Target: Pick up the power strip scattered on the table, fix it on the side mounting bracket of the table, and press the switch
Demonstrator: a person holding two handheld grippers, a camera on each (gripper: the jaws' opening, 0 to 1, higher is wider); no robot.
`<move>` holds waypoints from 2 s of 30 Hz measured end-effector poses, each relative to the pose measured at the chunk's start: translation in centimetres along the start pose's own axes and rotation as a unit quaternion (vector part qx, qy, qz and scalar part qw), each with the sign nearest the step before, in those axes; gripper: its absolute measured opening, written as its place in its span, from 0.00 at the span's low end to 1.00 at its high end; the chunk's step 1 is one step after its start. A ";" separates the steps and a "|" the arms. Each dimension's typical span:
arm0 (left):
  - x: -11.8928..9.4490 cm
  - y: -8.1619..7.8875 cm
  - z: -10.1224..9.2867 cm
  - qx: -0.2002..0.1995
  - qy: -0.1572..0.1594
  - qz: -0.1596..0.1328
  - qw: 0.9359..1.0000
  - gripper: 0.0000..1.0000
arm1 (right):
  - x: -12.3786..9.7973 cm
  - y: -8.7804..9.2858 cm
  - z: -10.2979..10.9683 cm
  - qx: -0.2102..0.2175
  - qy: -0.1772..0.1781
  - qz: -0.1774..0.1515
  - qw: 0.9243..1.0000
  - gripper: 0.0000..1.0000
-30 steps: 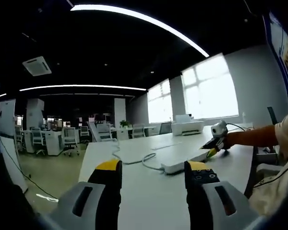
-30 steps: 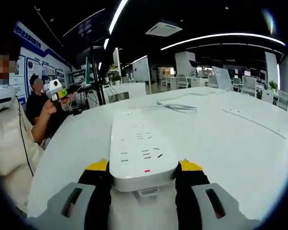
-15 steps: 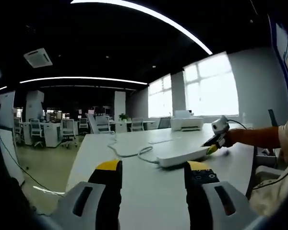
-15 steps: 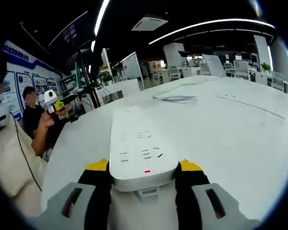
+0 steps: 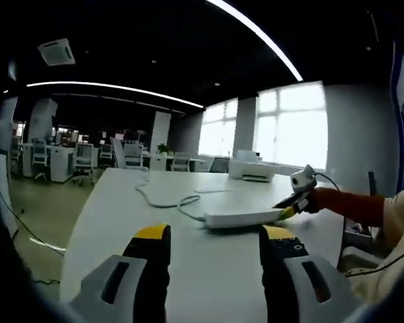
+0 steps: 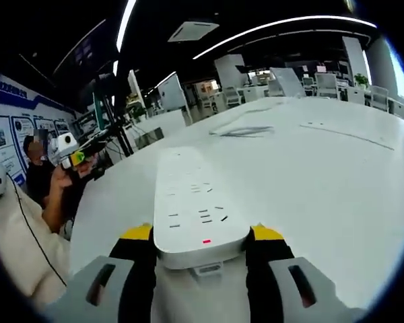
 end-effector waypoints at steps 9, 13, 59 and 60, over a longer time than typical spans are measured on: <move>1.5 0.5 -0.4 -0.012 0.008 0.013 1.000 0.56 | 0.2 0.0 0.6 0.025 0.010 0.009 1.000 0.48; 2.4 0.9 -0.5 -0.016 0.010 0.024 1.000 0.56 | 0.3 0.0 1.0 0.036 0.014 0.009 0.999 0.48; 9.2 1.6 -4.2 -0.402 0.038 -0.007 0.915 0.64 | 0.9 0.2 4.1 0.104 0.060 0.018 0.993 0.48; 9.4 1.7 -4.3 -0.413 0.040 -0.005 0.910 0.64 | 0.9 0.2 4.1 0.105 0.060 0.017 0.993 0.48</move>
Point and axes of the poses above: the point that each gripper's makers call its tool centre point, and the gripper's own axes: x roughly forward along the fingers, z roughly to its left, y roughly out of its underside, the point moved 1 cm from there along -x, roughly backward along the fingers, and after that the axes turned 1 degree about y, right-handed, at the moved point
